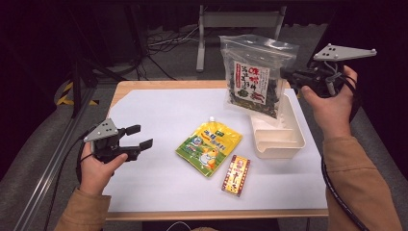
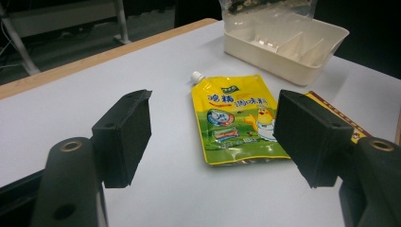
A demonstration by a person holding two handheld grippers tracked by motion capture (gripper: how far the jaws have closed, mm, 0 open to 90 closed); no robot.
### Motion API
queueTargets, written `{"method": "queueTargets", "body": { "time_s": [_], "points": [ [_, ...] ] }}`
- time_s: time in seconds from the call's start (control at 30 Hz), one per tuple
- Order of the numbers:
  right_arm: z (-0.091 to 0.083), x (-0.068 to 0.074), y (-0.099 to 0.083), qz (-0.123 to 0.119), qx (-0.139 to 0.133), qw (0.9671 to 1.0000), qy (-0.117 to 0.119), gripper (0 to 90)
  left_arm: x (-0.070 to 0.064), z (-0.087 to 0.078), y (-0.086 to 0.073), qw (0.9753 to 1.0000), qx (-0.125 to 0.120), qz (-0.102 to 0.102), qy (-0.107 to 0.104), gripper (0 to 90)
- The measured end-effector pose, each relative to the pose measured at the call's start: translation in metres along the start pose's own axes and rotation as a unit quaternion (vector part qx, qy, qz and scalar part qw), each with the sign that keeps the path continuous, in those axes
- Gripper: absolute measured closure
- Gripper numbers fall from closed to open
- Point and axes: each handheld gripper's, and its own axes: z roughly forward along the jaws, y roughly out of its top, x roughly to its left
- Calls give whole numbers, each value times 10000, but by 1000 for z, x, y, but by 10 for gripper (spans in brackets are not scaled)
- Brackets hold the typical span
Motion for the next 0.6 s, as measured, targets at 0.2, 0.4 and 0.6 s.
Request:
{"method": "queueTargets", "body": {
  "time_s": [0.2,0.4,0.6],
  "points": [
    [0,-13,-9,18,27,9999,-122,900,0,11,-2,9999,100,-29,30,189],
    [1,-23,-19,32,10,9999,-148,900,0,19,-4,9999,163,-39,4,156],
    [3,-32,-32,70,-22,9999,-153,900,0,27,-5,9997,244,-20,3,152]
  ]
}}
